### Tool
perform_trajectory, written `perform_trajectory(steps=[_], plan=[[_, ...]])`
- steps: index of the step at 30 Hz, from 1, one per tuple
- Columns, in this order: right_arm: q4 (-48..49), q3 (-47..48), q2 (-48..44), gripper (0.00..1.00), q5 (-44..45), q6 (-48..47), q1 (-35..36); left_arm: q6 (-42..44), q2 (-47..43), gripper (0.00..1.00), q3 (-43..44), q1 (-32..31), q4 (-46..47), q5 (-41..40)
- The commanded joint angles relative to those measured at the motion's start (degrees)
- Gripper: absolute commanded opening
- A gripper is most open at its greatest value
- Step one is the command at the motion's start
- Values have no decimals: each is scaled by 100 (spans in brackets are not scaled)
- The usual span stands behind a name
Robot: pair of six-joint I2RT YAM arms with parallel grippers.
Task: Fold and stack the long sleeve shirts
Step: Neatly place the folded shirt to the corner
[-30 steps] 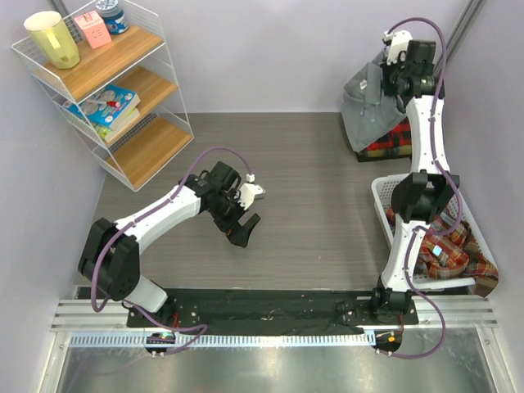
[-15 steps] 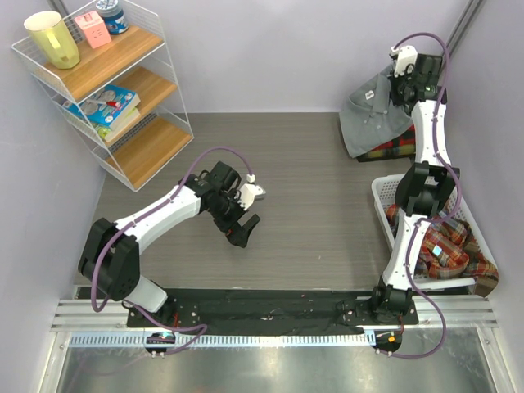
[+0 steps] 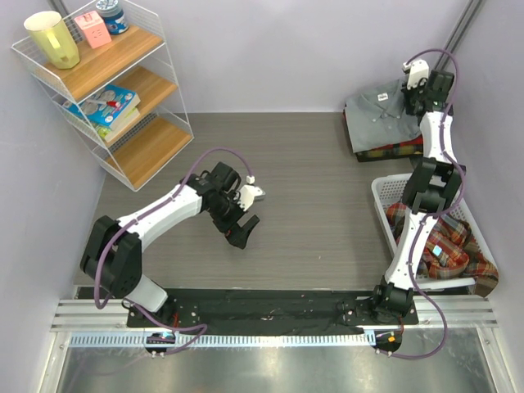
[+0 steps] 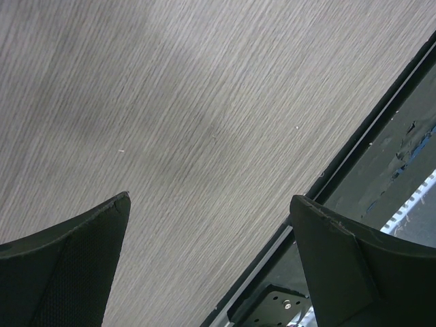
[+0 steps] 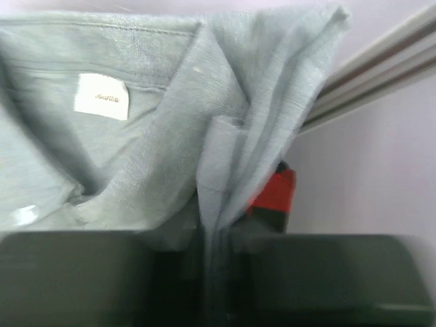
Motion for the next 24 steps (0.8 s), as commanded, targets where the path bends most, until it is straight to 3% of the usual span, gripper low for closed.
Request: perform_trajectory(steps=[1, 4, 9, 14, 17, 20, 24], plan=[[1672, -286, 121, 56, 611, -233, -89, 79, 32, 100, 203, 65, -120, 40], [1981, -16, 279, 80, 1140, -232, -124, 0, -21, 100, 221, 143, -112, 31], [2289, 346, 0, 99, 1291, 242, -212, -342, -205, 100, 212, 556, 38, 180], [2150, 276, -790, 100, 1124, 890, -212, -624, -285, 100, 510, 1048, 73, 347], [1659, 136, -1134, 98, 309, 1077, -212, -651, -311, 100, 747, 1180, 47, 452], [1106, -22, -1425, 87, -396, 1288, -203, -668, -363, 100, 845, 1207, 160, 462], [979, -514, -1460, 75, -406, 1525, -186, -668, -381, 100, 950, 1207, 196, 427]])
